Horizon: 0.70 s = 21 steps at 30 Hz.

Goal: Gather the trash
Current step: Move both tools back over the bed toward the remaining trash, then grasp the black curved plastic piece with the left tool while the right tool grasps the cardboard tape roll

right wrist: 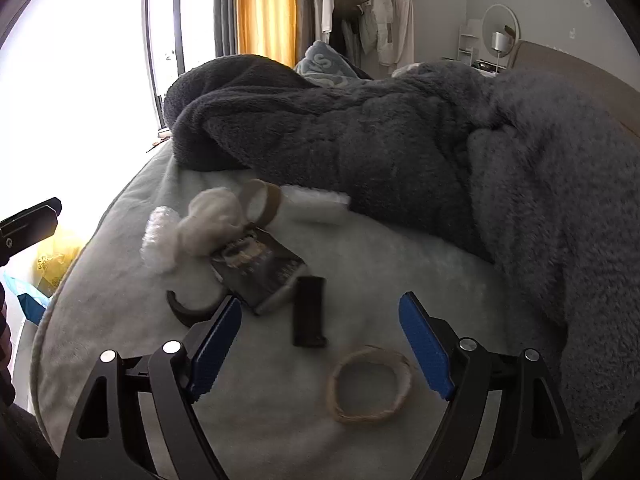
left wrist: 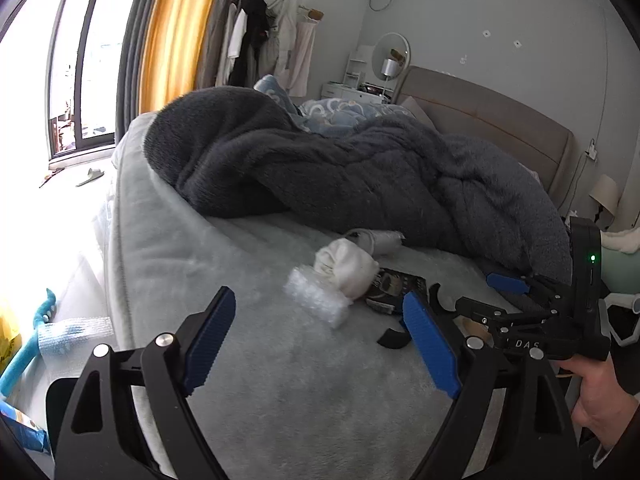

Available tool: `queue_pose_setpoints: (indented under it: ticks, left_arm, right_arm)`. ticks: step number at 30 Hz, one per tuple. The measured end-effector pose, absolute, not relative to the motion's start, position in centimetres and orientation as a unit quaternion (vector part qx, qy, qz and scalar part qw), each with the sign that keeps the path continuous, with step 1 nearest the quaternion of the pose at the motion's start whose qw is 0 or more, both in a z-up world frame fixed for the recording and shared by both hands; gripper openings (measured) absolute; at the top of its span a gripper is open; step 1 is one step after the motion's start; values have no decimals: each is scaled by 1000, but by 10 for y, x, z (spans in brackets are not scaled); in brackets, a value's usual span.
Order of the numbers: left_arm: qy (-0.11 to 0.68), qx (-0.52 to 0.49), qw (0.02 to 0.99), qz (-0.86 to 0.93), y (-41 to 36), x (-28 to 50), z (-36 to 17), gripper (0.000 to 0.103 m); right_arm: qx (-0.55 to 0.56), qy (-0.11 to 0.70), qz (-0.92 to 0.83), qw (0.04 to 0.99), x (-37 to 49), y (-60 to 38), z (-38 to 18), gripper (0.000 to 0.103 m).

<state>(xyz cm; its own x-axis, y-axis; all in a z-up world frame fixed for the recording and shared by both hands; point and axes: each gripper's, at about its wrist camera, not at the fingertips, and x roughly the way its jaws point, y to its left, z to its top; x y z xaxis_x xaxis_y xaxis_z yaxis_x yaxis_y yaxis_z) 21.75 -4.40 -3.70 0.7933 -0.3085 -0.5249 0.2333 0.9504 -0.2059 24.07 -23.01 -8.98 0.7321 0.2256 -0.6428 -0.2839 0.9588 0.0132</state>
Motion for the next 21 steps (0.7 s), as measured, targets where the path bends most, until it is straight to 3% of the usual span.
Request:
queue_pose_setpoints:
  ticks: [16,21]
  left_arm:
    - [327,-52,927,-174,-107,236,-71,88]
    - [348,-59,923,-153,-120,241,-83,87]
  right_arm:
    - [-5,377,158,913,241,-274,-123,83]
    - [-13,386,178,905,240,-272,-132,66]
